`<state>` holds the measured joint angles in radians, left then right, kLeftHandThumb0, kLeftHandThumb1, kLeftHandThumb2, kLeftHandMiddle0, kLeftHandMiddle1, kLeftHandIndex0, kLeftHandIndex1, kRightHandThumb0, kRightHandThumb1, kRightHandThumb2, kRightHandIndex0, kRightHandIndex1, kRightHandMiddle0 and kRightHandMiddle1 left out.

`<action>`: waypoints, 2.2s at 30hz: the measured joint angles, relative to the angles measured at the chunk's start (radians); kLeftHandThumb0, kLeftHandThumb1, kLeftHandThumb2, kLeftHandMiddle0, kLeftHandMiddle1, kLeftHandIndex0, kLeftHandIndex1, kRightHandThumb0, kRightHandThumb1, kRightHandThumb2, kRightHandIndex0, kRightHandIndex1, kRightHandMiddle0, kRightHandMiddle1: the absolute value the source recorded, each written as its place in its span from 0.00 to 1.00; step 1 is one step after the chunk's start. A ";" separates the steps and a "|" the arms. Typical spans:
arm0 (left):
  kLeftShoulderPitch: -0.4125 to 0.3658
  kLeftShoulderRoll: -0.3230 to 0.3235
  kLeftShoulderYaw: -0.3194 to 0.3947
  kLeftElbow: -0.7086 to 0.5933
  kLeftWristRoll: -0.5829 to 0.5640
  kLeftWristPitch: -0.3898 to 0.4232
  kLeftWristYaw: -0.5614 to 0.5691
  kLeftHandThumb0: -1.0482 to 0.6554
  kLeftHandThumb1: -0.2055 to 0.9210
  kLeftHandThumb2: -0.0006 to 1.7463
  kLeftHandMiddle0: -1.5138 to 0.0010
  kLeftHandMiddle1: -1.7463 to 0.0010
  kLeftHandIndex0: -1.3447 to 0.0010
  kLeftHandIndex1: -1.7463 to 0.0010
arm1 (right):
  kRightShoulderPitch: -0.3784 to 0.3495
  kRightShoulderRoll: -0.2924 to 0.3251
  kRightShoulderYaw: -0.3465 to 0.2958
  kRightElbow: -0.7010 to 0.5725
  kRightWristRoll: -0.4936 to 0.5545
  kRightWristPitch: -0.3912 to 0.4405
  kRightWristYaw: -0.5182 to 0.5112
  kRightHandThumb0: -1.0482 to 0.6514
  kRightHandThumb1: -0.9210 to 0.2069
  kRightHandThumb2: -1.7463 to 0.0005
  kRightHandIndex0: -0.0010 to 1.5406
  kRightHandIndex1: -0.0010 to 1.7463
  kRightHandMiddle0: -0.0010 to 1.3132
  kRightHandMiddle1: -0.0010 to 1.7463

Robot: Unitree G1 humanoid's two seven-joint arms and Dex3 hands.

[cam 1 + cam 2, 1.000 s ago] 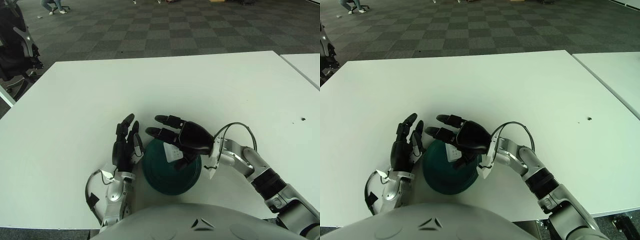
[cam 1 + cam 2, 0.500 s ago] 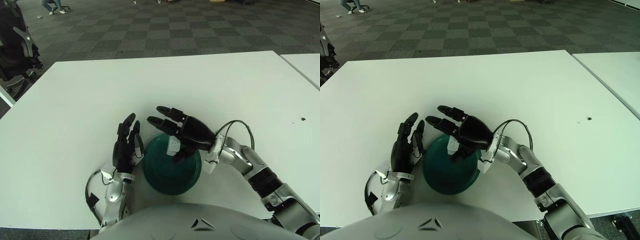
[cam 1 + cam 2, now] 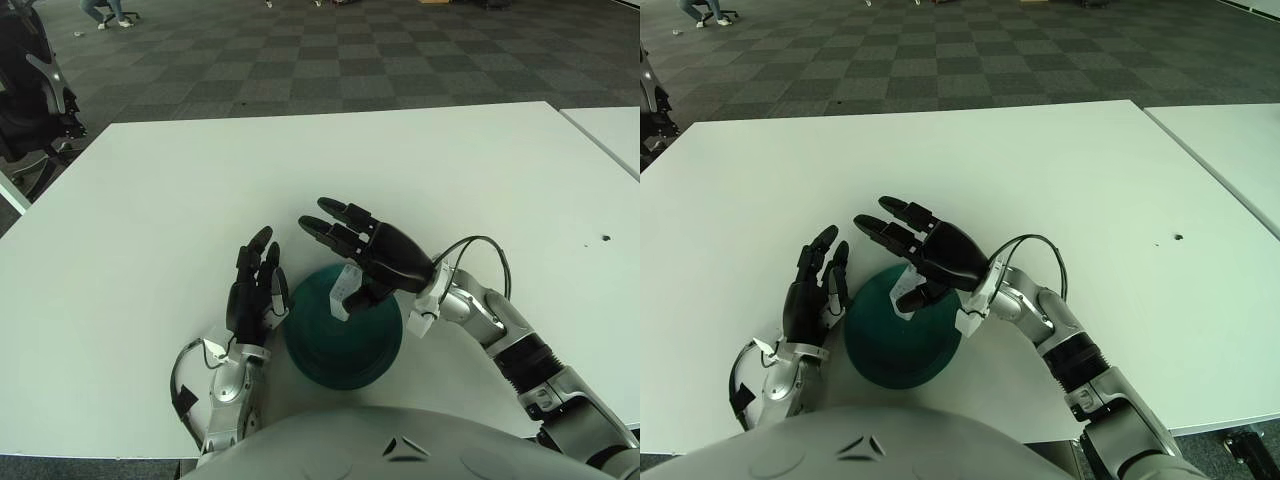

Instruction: Put the charger into the plate.

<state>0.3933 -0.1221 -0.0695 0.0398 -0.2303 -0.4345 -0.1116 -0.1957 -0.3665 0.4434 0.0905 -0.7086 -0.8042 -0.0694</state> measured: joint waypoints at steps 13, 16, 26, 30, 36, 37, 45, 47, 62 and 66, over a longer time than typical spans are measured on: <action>-0.008 0.001 0.003 -0.001 -0.003 0.008 -0.007 0.10 1.00 0.50 0.83 1.00 1.00 0.59 | 0.000 -0.004 -0.023 -0.014 0.072 0.011 0.056 0.02 0.00 0.49 0.00 0.00 0.00 0.00; -0.010 0.002 0.003 -0.002 0.000 0.013 -0.007 0.10 1.00 0.50 0.82 0.99 1.00 0.59 | 0.000 -0.004 -0.026 -0.029 0.086 0.019 0.075 0.02 0.00 0.50 0.00 0.00 0.00 0.00; -0.014 0.002 0.003 -0.003 0.021 0.021 0.012 0.11 1.00 0.52 0.75 0.97 0.97 0.53 | -0.007 0.009 -0.088 -0.036 0.211 0.055 0.104 0.02 0.00 0.49 0.00 0.00 0.00 0.00; -0.015 0.003 0.002 -0.003 0.040 0.016 0.021 0.12 1.00 0.54 0.73 0.97 0.96 0.52 | -0.016 0.005 -0.118 -0.004 0.368 0.074 0.168 0.01 0.00 0.46 0.00 0.00 0.00 0.00; -0.017 0.003 0.003 0.001 0.066 0.009 0.043 0.12 1.00 0.56 0.73 0.97 0.96 0.51 | 0.029 0.026 -0.186 0.012 0.610 0.165 0.232 0.00 0.00 0.39 0.00 0.00 0.00 0.00; -0.017 0.003 0.004 0.004 0.073 0.008 0.049 0.12 1.00 0.56 0.73 0.97 0.96 0.51 | 0.060 0.043 -0.204 0.016 0.656 0.173 0.231 0.00 0.00 0.39 0.00 0.00 0.00 0.00; 0.015 0.004 0.012 -0.025 0.082 0.017 0.061 0.10 1.00 0.58 0.77 0.99 0.99 0.54 | 0.294 0.200 -0.251 0.078 0.793 0.228 0.187 0.00 0.00 0.37 0.00 0.00 0.05 0.02; 0.048 0.005 -0.002 -0.063 0.086 0.034 0.060 0.10 1.00 0.59 0.78 1.00 1.00 0.55 | 0.336 0.243 -0.255 0.089 0.799 0.257 0.165 0.00 0.00 0.37 0.00 0.00 0.06 0.03; 0.202 0.017 -0.058 -0.223 0.123 0.072 0.058 0.08 1.00 0.59 0.95 1.00 1.00 0.79 | 0.433 0.338 -0.249 0.038 0.816 0.285 0.238 0.02 0.00 0.40 0.00 0.00 0.00 0.09; 0.205 0.017 -0.061 -0.237 0.126 0.075 0.059 0.08 1.00 0.60 0.97 1.00 1.00 0.82 | 0.405 0.340 -0.276 0.071 0.849 0.284 0.296 0.02 0.00 0.39 0.00 0.00 0.00 0.08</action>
<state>0.5981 -0.1054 -0.1306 -0.1975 -0.1044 -0.3599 -0.0526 0.2092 -0.0270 0.1673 0.1614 0.1400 -0.5198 0.2269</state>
